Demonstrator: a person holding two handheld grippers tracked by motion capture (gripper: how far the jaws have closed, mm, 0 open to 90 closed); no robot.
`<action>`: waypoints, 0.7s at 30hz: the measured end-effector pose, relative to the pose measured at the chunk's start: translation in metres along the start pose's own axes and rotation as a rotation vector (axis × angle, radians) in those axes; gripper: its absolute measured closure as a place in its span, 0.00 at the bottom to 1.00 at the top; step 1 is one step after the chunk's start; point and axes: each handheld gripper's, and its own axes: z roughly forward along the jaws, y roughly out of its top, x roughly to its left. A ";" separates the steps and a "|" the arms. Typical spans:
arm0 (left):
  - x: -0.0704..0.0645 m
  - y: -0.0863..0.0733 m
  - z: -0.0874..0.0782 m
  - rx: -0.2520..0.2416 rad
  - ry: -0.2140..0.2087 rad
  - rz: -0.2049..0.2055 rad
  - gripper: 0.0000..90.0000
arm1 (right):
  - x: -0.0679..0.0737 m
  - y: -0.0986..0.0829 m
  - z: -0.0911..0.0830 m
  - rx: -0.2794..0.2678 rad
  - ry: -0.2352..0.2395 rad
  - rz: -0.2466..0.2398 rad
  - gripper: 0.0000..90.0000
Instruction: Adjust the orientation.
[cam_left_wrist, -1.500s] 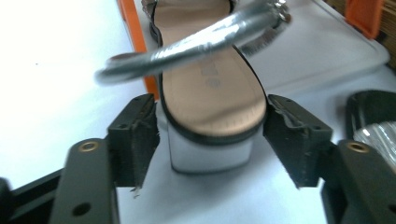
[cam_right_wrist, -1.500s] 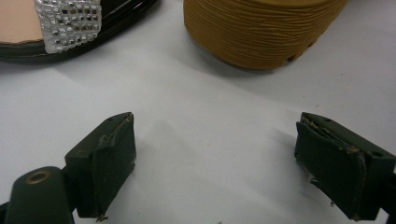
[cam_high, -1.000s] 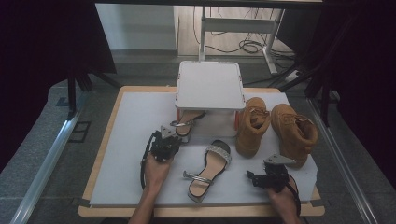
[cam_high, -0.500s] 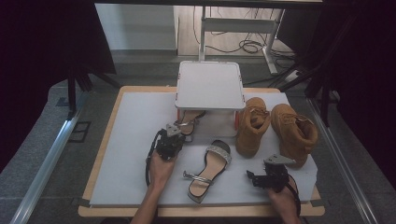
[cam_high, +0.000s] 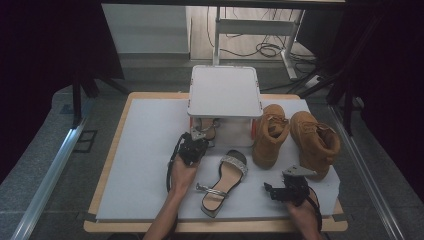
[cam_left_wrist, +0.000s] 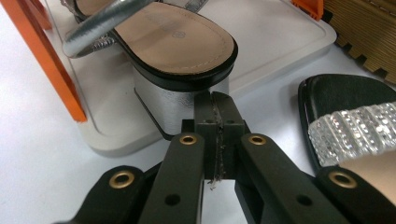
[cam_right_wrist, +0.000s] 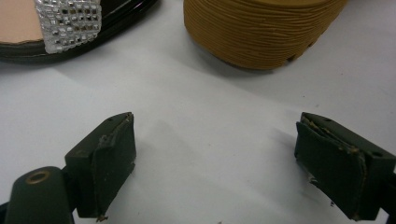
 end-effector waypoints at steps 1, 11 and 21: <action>0.000 0.001 0.001 0.000 0.005 0.000 1.00 | 0.000 0.000 0.000 0.000 0.000 0.000 0.14; 0.006 0.010 0.010 0.005 0.026 -0.003 1.00 | 0.000 0.000 0.000 0.000 0.000 0.000 0.14; 0.004 0.009 0.010 -0.014 0.027 -0.005 0.99 | 0.000 0.000 0.000 0.000 0.000 0.000 0.14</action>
